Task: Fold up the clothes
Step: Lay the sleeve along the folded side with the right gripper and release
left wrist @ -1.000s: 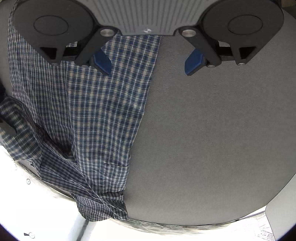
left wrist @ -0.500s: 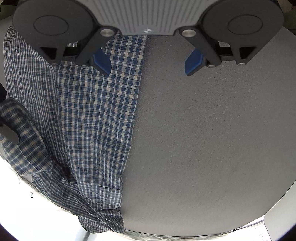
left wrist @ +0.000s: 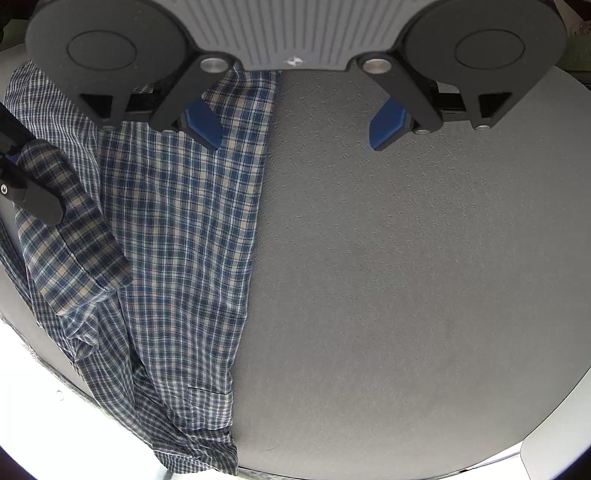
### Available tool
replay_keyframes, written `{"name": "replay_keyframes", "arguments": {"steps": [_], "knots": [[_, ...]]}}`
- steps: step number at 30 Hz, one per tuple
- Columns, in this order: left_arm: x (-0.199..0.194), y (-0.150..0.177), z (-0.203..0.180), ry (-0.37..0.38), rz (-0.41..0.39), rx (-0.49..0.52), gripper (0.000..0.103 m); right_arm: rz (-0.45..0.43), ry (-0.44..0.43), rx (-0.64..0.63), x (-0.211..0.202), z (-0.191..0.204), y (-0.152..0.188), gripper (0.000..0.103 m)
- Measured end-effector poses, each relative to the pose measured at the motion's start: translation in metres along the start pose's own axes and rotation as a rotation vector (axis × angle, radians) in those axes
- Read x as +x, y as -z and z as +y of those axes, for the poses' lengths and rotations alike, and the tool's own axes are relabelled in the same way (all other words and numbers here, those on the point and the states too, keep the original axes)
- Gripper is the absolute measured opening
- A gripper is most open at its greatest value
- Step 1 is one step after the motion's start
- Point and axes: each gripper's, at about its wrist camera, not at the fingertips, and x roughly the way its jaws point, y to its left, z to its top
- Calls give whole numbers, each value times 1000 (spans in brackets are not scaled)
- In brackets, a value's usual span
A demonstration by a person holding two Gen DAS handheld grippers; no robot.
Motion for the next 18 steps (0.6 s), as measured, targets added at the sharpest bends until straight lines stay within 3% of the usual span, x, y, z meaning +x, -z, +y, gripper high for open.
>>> {"name": "replay_keyframes", "arguments": {"steps": [18], "knots": [[5, 18, -10, 17, 32, 29, 88, 79, 128, 9, 0, -18, 22, 13]]}}
